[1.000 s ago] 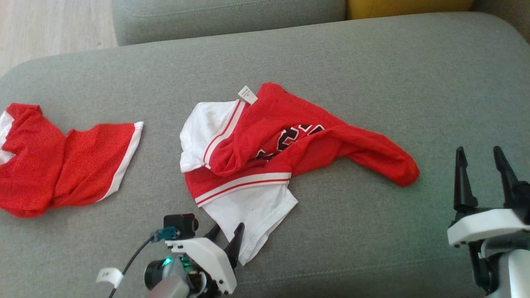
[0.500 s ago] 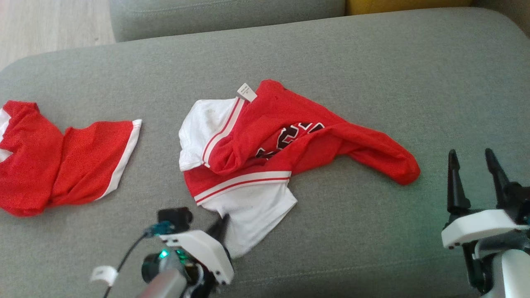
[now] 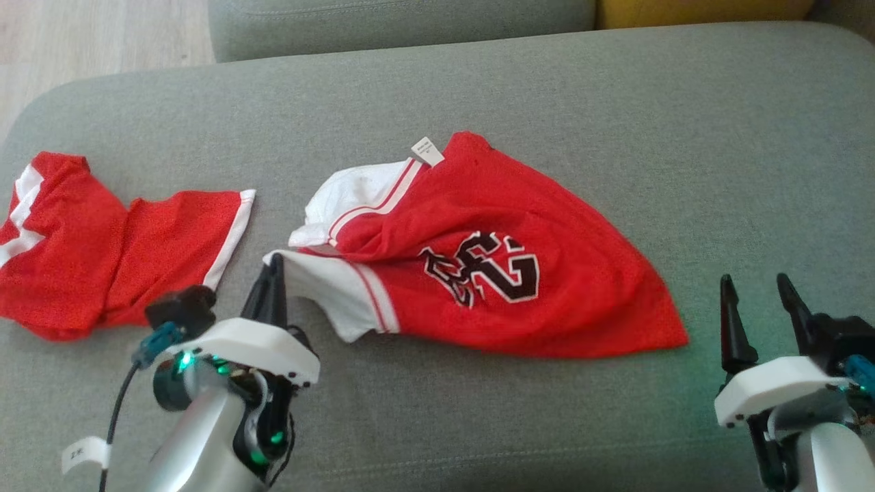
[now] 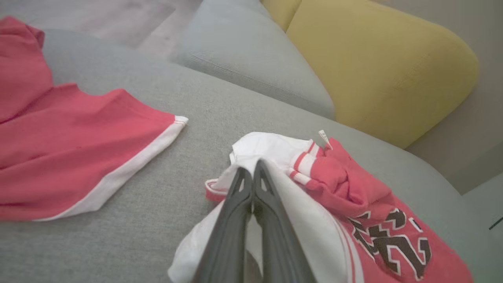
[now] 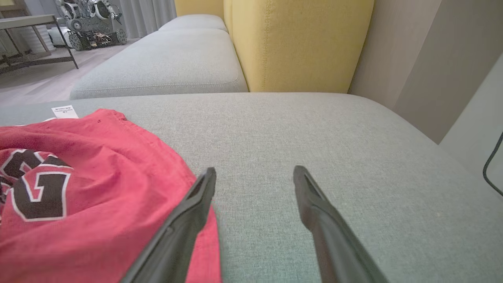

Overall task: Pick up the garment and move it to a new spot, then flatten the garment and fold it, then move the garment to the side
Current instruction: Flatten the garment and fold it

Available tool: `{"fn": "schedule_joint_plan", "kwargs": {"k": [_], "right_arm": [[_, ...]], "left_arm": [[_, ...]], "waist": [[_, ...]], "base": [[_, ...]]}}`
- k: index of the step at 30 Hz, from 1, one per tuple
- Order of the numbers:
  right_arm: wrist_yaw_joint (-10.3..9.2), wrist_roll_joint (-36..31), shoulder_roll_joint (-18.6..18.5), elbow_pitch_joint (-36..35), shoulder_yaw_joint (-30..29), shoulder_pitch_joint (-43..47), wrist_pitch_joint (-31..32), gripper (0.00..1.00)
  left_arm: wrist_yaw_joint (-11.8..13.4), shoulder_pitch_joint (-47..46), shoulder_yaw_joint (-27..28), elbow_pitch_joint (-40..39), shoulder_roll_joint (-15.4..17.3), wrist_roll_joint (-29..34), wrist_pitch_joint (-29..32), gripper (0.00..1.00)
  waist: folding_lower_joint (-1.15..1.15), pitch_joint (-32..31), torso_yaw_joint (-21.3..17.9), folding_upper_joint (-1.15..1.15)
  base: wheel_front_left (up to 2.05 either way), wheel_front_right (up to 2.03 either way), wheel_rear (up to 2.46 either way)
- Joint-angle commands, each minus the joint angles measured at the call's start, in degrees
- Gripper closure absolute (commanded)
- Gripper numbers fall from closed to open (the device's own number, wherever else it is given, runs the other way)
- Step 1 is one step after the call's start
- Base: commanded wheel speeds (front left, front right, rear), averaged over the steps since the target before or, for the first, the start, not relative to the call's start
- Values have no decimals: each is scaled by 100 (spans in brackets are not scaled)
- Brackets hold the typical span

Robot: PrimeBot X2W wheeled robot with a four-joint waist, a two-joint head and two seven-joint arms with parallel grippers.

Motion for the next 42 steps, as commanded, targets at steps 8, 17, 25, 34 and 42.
{"fn": "schedule_joint_plan", "kwargs": {"k": [8, 17, 25, 34, 42], "right_arm": [[43, 42, 52, 75, 38, -118, 225, 0], [43, 688, 85, 560, 275, -36, 673, 0], [43, 1041, 87, 1075, 502, -200, 842, 0], [43, 1202, 88, 1642, 584, -521, 598, 0], [43, 1417, 88, 1909, 642, -676, 382, 0]], "left_arm": [[46, 93, 131, -162, 203, 157, 2, 100], [32, 133, 47, -144, 146, 141, 21, 100], [4, 110, 4, -174, 111, 146, 5, 100], [-20, 50, -73, -209, 109, 173, 12, 100], [-33, 36, -116, -208, 121, 167, 15, 100]], "waist": [[0, -18, 23, 0], [0, -26, -8, 0], [0, -3, 64, 0], [0, 93, 190, 0], [0, 114, 223, 0]], "base": [[0, 0, 0], [0, 0, 0], [0, 0, 0], [0, 0, 0], [0, 0, 0]]}}
